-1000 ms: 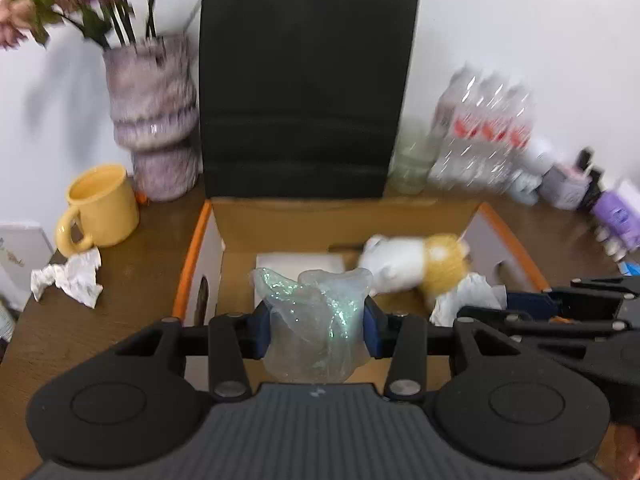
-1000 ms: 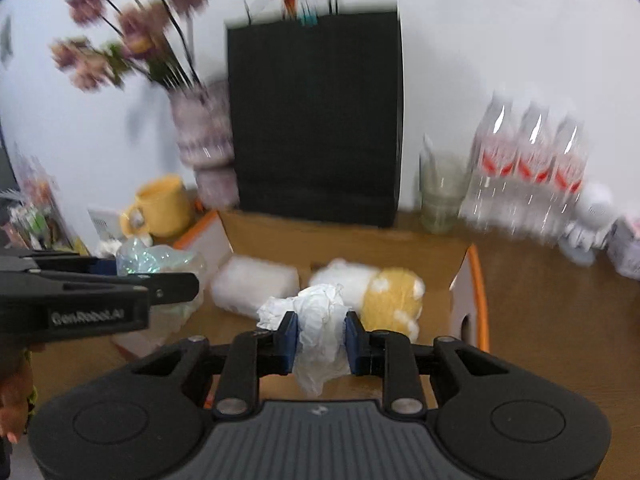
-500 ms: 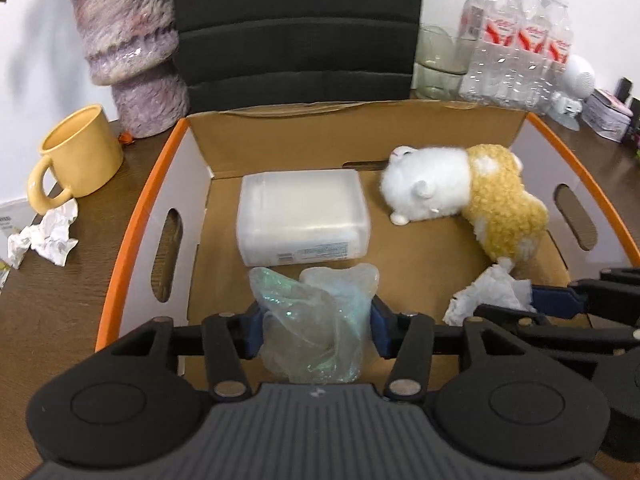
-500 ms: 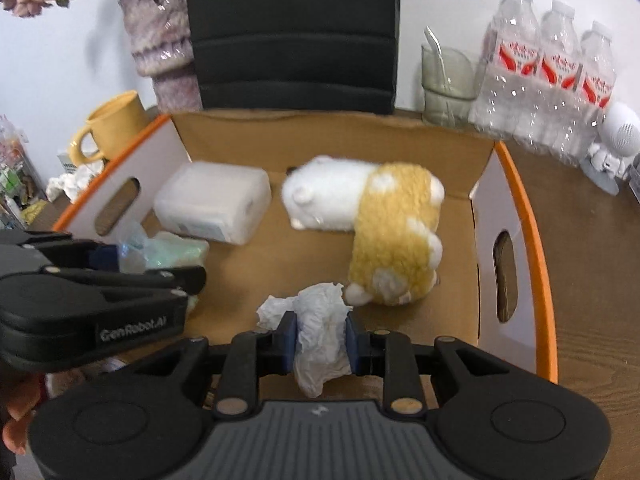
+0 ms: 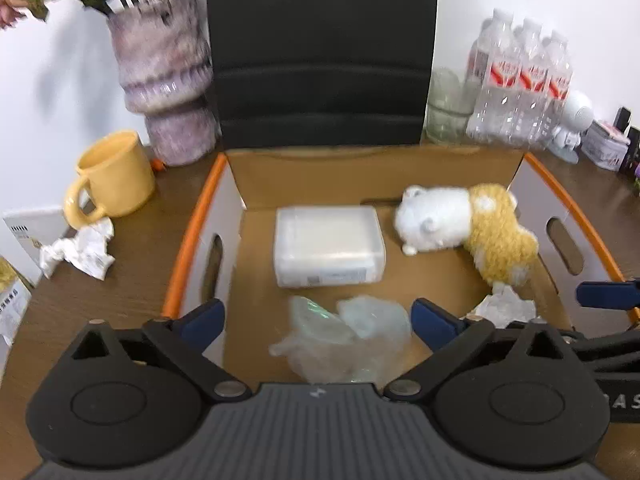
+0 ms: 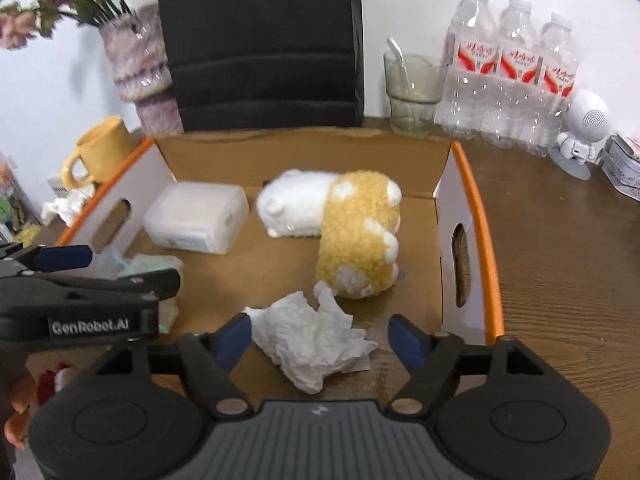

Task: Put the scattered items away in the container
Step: 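Carry the tissue and plastic bag into the cardboard box and open both tools, then move both tools back toward the remaining items on the table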

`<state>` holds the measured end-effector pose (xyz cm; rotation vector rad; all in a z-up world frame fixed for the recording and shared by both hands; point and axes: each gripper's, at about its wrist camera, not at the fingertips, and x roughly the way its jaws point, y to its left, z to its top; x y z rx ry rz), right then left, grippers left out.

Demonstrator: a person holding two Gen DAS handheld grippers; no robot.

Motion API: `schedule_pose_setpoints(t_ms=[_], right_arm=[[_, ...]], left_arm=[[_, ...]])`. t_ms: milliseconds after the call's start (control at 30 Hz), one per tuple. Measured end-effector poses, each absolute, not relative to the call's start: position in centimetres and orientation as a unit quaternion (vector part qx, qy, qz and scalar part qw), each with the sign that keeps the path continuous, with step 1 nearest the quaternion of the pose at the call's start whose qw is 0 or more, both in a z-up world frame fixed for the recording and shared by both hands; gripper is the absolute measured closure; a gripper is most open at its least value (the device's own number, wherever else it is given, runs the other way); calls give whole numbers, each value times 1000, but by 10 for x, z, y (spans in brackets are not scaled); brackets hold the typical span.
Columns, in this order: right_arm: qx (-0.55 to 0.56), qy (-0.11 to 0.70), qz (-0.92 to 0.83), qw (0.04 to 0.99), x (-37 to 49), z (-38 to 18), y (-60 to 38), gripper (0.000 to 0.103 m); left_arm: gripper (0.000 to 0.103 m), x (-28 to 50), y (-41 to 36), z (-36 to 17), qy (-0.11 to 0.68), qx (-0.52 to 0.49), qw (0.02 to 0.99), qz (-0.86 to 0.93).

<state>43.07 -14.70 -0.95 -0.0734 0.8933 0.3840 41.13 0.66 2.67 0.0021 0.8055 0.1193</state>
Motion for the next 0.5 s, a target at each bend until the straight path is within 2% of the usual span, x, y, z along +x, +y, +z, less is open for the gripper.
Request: schedule_pose_setpoints(t_ms=[233,500], right_arm=[[-37,382,185,905,400,25,-154,4],[-35,354,193,915,366,50,-160,1]], left_arm=[[0,382,16,49,355,-4,933,57],[0,347,30,63,331,-19,942,51]])
